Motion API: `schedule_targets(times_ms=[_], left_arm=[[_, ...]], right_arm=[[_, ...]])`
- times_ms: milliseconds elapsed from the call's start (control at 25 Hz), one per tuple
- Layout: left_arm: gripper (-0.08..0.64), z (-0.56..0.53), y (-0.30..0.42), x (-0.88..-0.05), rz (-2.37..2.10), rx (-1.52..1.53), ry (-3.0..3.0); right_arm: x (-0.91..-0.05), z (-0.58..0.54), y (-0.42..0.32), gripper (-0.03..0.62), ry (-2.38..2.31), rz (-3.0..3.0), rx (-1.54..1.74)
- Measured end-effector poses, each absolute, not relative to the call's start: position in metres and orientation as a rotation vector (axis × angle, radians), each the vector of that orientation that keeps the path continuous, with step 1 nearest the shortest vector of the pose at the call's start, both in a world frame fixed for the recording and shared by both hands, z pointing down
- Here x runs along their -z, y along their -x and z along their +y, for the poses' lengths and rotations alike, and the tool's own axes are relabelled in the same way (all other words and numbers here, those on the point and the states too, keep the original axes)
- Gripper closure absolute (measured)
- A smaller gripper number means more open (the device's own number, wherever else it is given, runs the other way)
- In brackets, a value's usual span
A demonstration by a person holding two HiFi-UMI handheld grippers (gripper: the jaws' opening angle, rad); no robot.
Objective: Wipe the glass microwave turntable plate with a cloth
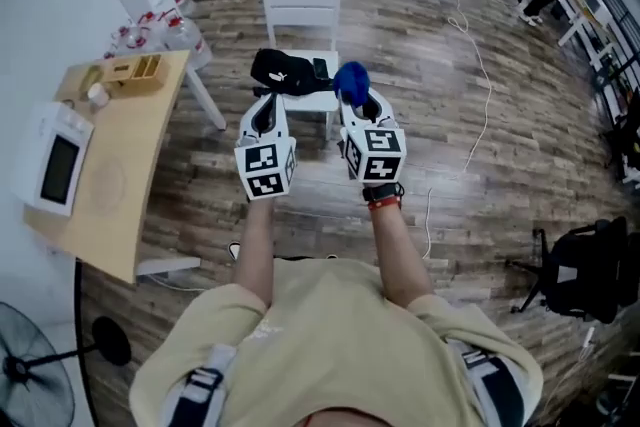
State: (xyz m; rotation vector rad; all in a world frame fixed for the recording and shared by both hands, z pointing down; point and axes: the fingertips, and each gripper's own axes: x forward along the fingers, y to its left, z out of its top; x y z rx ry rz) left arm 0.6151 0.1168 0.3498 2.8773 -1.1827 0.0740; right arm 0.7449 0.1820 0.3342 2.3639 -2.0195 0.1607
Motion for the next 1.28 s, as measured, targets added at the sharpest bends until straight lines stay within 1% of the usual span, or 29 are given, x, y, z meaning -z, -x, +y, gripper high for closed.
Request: schedule_targets(times_ms=[120, 240, 480, 720, 960, 1040, 1200, 1280], left_arm=[[0.541, 0.098, -0.567, -0.349, -1.350, -0.084, -2.807], [0.541, 0.085, -0.505, -0.353, -1.539, -0.107, -2.702], [0.541, 0.063, -0.358, -0.370, -1.901, -0.125, -2.421], [0.541, 0.058, -0.243, -0.373, -2.121, -0.143, -2.239], [0.541, 0.054, -0.115, -0.367, -2.355, -0.090, -2.003], [0.541, 0.051, -0.074, -0.372, -2.401, -0.108, -1.925], [0.543, 0.043, 0.001, -0.380, -2.447, -0.092, -1.822], [0.543, 0.036, 0.030, -0.380, -2.445, -0.060, -1.812]], right_arm=[[-0.336, 0.147, -0.701, 0.474, -2.252, -2.184, -0.200], [-0.340, 0.115, -0.647, 0.474, -2.109, -2.330, -0.232], [-0.355, 0.056, -0.508, 0.474, -1.721, -2.579, -0.256], [-0.363, 0.024, -0.380, 0.476, -1.361, -2.763, -0.339], [-0.368, -0.003, -0.251, 0.476, -1.105, -2.849, -0.332], [-0.369, -0.011, -0.209, 0.476, -1.026, -2.864, -0.355], [-0.375, -0.023, -0.127, 0.476, -0.835, -2.883, -0.511], [-0.377, -0.034, -0.092, 0.474, -0.806, -2.875, -0.518]])
